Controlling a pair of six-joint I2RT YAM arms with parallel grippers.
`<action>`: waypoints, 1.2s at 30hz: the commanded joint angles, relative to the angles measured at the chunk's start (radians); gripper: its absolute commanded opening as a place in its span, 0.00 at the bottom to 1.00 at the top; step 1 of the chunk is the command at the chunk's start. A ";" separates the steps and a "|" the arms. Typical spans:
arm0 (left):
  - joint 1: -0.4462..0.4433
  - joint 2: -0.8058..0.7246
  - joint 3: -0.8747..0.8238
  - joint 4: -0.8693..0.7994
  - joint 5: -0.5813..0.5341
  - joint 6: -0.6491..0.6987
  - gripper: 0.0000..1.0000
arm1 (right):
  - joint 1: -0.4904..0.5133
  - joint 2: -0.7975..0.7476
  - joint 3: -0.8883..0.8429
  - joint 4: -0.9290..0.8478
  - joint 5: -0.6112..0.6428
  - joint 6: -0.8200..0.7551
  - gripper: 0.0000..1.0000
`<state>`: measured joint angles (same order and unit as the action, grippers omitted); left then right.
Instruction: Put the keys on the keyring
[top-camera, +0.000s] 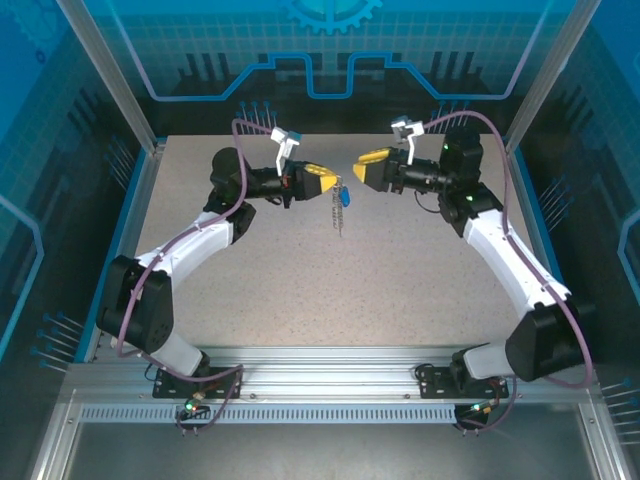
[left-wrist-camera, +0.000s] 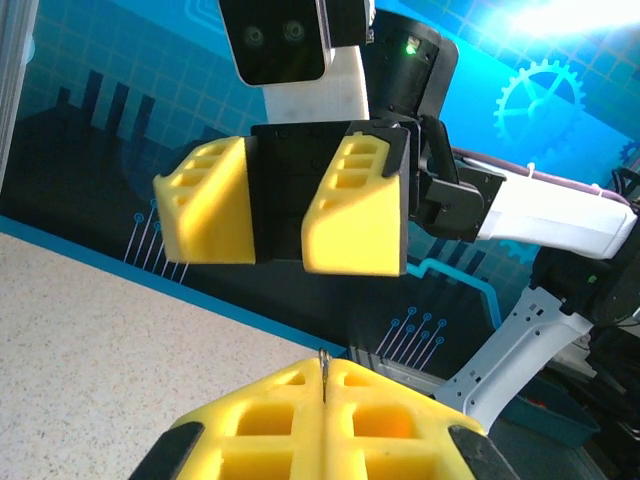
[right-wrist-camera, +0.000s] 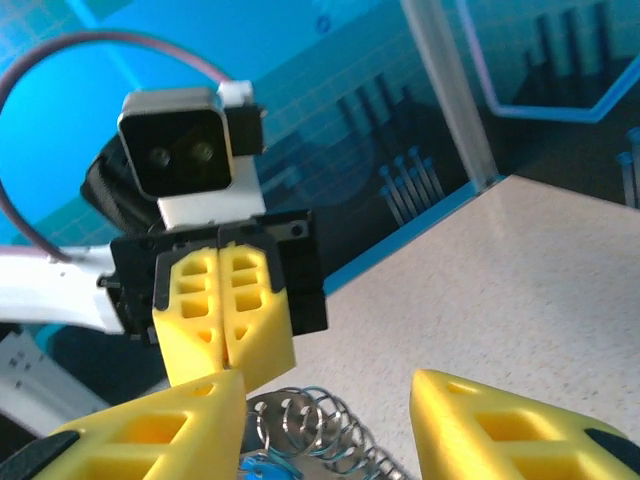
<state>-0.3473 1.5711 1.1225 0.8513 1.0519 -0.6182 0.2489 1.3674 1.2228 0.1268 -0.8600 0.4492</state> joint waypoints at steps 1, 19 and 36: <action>-0.004 -0.008 0.004 0.103 -0.012 -0.052 0.00 | -0.010 -0.065 -0.075 0.087 0.098 0.042 0.49; -0.005 -0.023 0.019 0.103 -0.021 -0.075 0.00 | 0.117 -0.167 -0.273 0.234 0.191 -0.011 0.56; -0.007 -0.023 0.018 0.111 -0.006 -0.083 0.00 | 0.177 -0.048 -0.194 0.259 0.071 -0.034 0.47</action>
<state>-0.3485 1.5711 1.1225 0.9154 1.0443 -0.6830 0.4084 1.3098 0.9890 0.3382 -0.7475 0.4309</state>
